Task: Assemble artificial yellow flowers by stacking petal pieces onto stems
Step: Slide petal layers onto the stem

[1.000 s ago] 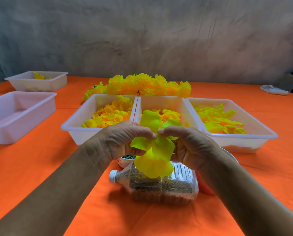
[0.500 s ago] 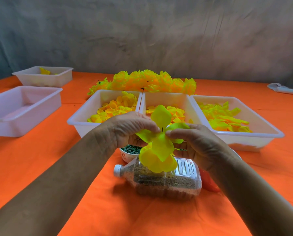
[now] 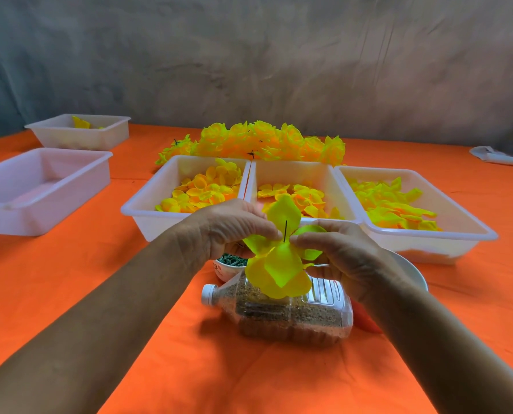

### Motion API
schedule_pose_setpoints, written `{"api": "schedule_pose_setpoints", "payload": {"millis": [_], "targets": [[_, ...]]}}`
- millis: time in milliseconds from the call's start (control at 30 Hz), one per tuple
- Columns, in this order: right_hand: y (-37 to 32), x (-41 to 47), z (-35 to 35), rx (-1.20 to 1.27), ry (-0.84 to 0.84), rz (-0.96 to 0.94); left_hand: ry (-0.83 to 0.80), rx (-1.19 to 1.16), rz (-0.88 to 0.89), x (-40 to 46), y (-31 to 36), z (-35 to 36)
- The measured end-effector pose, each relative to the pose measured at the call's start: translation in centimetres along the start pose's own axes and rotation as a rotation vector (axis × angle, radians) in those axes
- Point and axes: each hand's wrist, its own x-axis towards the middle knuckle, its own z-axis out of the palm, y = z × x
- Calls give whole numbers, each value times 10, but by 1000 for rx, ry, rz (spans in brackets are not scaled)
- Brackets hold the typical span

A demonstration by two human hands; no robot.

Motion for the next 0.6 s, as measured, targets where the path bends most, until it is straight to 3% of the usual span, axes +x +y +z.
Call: {"api": "schedule_pose_setpoints", "payload": {"millis": [167, 600], "targets": [[5, 0, 2, -35, 74, -4, 5, 42, -2, 0, -1, 3], [9, 6, 2, -71, 66, 55, -8, 18, -33, 4, -8, 3]]}}
